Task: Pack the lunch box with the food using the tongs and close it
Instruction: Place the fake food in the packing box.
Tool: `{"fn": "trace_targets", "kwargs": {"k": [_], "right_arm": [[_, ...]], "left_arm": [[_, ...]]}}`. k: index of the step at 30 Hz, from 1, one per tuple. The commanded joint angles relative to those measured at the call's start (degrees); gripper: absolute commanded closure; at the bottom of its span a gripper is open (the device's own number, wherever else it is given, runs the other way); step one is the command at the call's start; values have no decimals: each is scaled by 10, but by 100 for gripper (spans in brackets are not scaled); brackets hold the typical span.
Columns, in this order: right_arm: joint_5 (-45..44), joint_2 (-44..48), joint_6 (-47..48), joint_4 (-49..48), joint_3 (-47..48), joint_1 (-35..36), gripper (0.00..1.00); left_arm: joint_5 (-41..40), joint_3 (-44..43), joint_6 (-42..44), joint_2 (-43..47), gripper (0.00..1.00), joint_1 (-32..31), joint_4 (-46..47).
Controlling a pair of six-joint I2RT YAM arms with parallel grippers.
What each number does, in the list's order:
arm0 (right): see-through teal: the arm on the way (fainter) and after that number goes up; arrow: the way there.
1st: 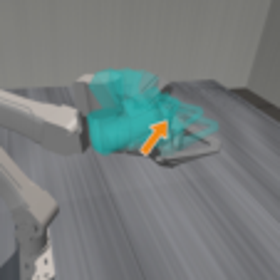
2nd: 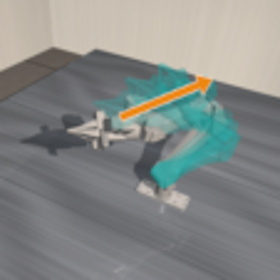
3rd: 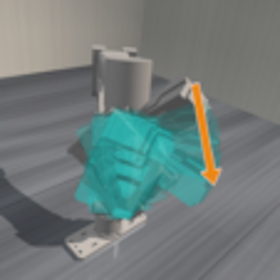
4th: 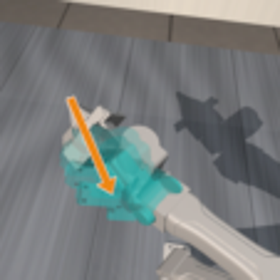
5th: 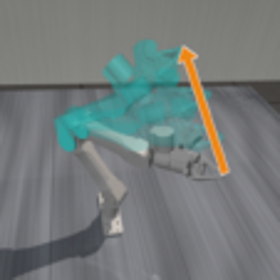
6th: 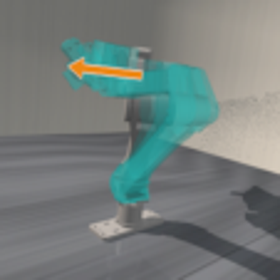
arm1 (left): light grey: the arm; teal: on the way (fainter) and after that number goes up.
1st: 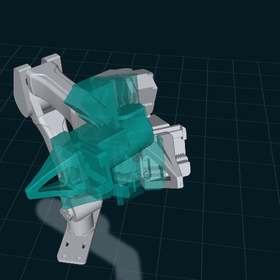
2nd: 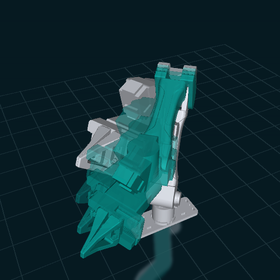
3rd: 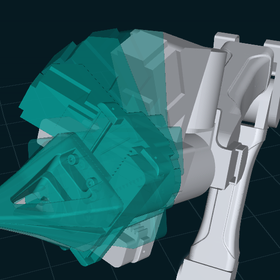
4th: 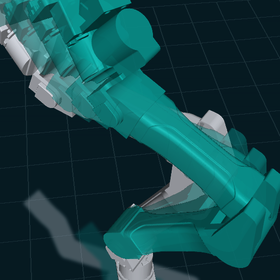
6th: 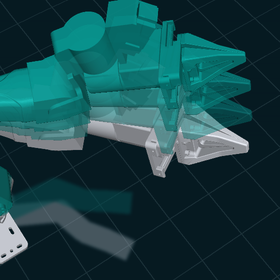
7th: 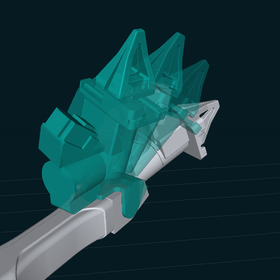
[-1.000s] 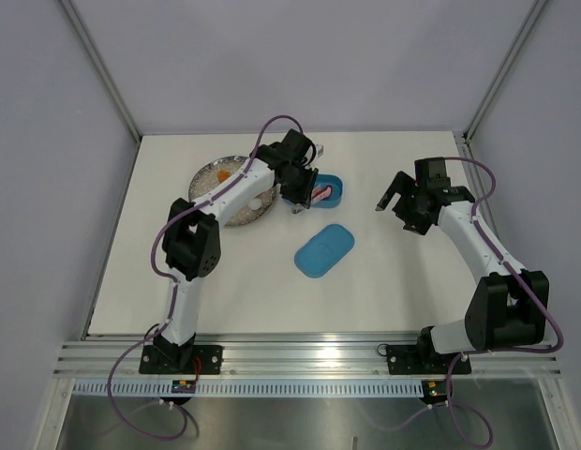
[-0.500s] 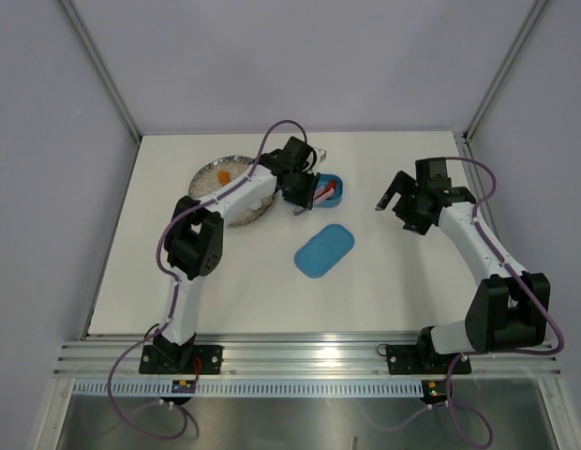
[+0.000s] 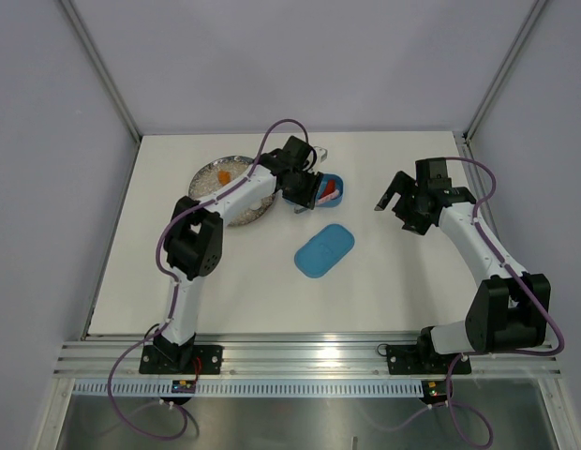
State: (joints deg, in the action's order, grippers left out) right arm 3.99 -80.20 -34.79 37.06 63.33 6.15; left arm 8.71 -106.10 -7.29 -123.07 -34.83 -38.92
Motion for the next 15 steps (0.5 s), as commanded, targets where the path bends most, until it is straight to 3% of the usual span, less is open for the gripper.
{"fn": "trace_targets", "kwargs": {"k": [1, 15], "right_arm": [[6, 20, -4, -16, 0, 0, 0], [10, 22, -4, -16, 0, 0, 1]], "left_arm": [[-2, -10, 10, 44, 55, 1, 20], [-8, -8, 3, 72, 59, 0, 20]]}}
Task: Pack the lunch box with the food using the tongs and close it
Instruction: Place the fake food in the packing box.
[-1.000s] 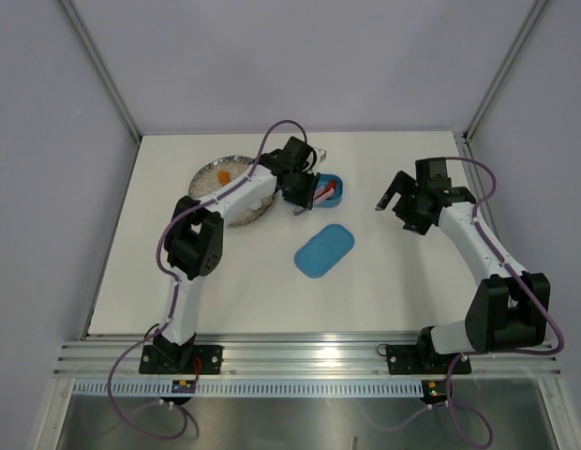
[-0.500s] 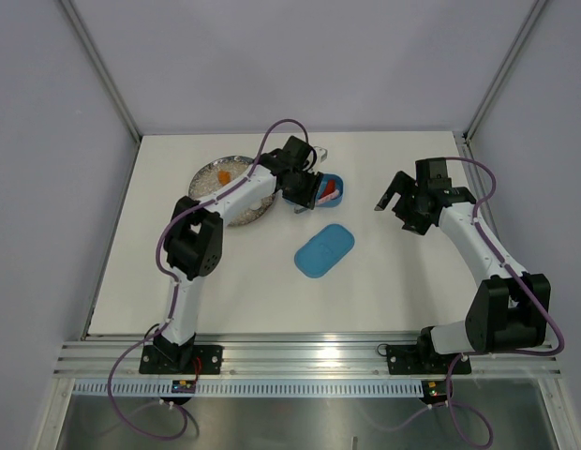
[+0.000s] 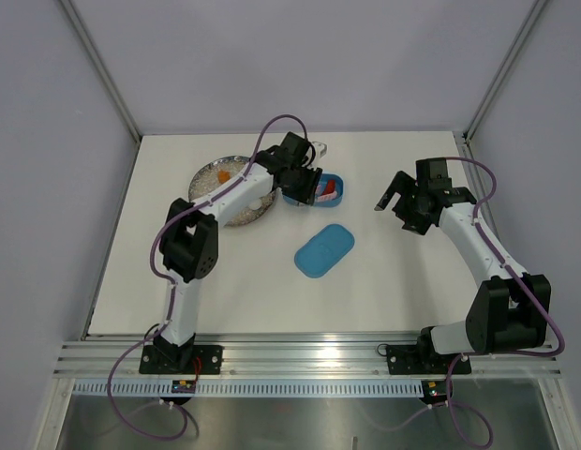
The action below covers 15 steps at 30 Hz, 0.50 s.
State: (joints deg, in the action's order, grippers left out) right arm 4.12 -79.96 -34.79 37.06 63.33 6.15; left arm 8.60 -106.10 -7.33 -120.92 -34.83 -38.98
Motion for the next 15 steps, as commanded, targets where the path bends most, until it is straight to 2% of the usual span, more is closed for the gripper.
{"fn": "trace_targets", "kwargs": {"k": [1, 15], "right_arm": [[11, 20, -4, -16, 0, 0, 1], [12, 24, -5, -16, 0, 0, 1]], "left_arm": [[-8, -9, 5, 53, 60, 1, 21], [-21, 0, 1, 82, 65, 1, 29]]}}
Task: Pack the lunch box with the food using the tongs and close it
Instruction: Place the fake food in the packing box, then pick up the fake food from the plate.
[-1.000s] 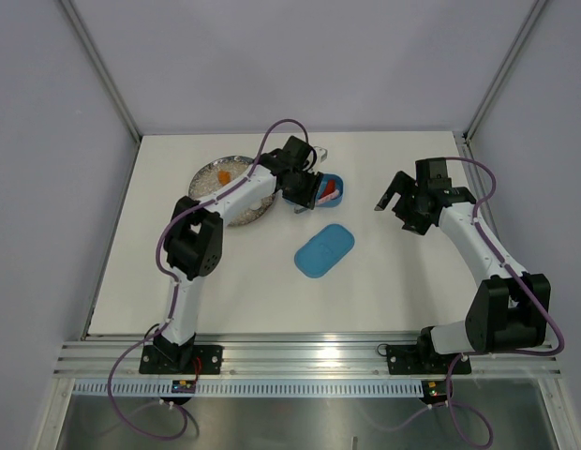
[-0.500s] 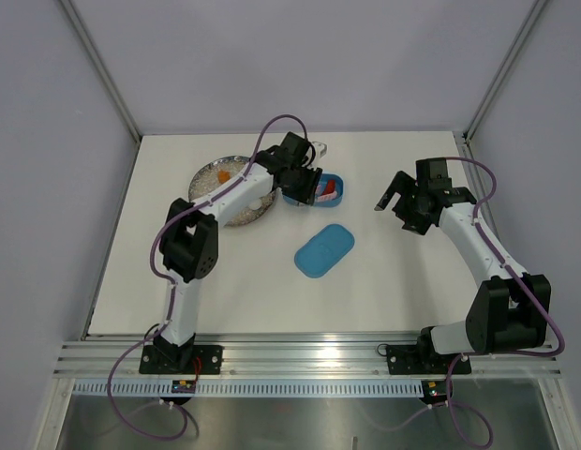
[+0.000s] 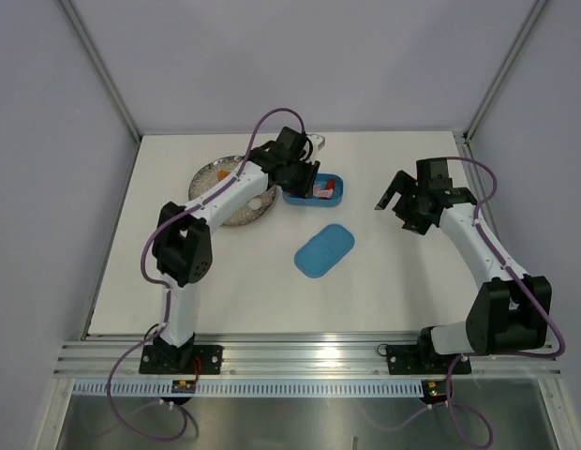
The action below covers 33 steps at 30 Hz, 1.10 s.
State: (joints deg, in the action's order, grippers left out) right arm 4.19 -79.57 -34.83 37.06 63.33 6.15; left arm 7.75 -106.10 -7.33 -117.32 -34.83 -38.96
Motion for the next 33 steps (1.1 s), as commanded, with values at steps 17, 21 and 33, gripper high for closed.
{"fn": "trace_targets", "kwargs": {"k": [17, 21, 33], "right_arm": [[16, 23, -7, -23, -4, 0, 1], [23, 15, -9, -34, -9, 0, 1], [31, 9, -10, -42, -15, 1, 1]], "left_arm": [[-75, 153, -39, 219, 79, 31, 15], [-82, 216, -113, 261, 79, 86, -2], [-150, 303, -196, 306, 73, 100, -2]]}}
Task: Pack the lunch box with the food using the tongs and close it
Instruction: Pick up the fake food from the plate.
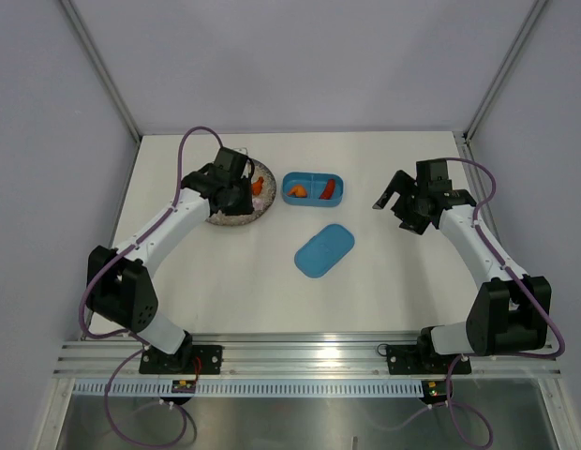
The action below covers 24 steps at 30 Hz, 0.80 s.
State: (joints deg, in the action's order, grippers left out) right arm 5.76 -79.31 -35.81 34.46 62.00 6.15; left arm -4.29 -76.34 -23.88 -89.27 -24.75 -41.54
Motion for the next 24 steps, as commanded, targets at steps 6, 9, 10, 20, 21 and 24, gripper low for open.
{"fn": "trace_targets", "kwargs": {"k": [6, 9, 10, 20, 21, 24], "right_arm": [[14, 9, 1, -15, -4, 1, 1], [16, 8, 0, -16, -4, 1, 1], [17, 6, 0, -17, -2, 1, 1], [17, 6, 1, -15, 1, 1, 1], [17, 6, 2, -14, 2, 0, 1], [15, 5, 2, -14, 1, 2, 1]], "left_arm": [[-41, 25, -47, 38, 69, 0, 35], [-55, 36, -51, 47, 67, 0, 40], [-57, 39, -54, 48, 66, -1, 42], [-48, 45, -61, 22, 63, -1, 65], [-48, 45, -61, 19, 63, -1, 66], [-48, 47, -65, 9, 62, -1, 71]]}}
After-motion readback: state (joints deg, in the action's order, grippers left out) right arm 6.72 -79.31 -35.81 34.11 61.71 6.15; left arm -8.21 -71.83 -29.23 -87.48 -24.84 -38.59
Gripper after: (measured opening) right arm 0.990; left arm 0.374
